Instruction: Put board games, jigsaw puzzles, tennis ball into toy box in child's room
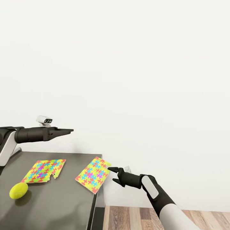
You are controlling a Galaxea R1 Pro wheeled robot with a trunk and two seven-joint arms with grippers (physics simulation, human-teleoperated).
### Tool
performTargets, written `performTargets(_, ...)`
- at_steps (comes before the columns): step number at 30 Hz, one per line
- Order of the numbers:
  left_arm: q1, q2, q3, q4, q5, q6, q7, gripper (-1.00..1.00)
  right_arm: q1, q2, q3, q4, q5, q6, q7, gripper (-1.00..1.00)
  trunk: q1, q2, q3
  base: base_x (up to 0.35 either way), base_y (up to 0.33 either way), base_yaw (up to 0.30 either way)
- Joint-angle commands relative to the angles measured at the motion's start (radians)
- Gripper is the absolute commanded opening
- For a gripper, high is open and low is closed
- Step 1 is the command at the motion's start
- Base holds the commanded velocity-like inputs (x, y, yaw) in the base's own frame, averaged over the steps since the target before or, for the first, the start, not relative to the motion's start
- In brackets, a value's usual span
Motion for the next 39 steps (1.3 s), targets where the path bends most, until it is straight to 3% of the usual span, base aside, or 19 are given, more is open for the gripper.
performTargets(1, -0.001, 0.001, 0.001, 0.0, 0.003, 0.007, -0.001, 1.0, -0.001, 0.0, 0.0, 0.0, 0.002, 0.003, 0.003, 1.0, 0.0, -0.001, -0.001, 0.0, 0.039, 0.0)
performTargets(23, 0.0, 0.001, 0.005, 0.0, 0.002, 0.007, -0.001, 1.0, -0.001, -0.002, 0.0, -0.001, 0.002, 0.003, 0.002, 1.0, 0.0, -0.001, -0.001, 0.0, 0.04, 0.0)
performTargets(24, 0.0, 0.001, 0.005, 0.0, 0.002, 0.007, -0.001, 1.0, -0.001, -0.002, 0.0, -0.001, 0.002, 0.002, 0.002, -1.0, 0.0, -0.001, -0.001, 0.0, 0.0, 0.0)
performTargets(39, 0.001, 0.001, 0.011, 0.0, 0.003, 0.007, -0.003, 1.0, -0.001, -0.003, 0.0, -0.001, 0.002, 0.003, 0.003, -1.0, 0.0, -0.001, -0.001, 0.0, 0.0, 0.0)
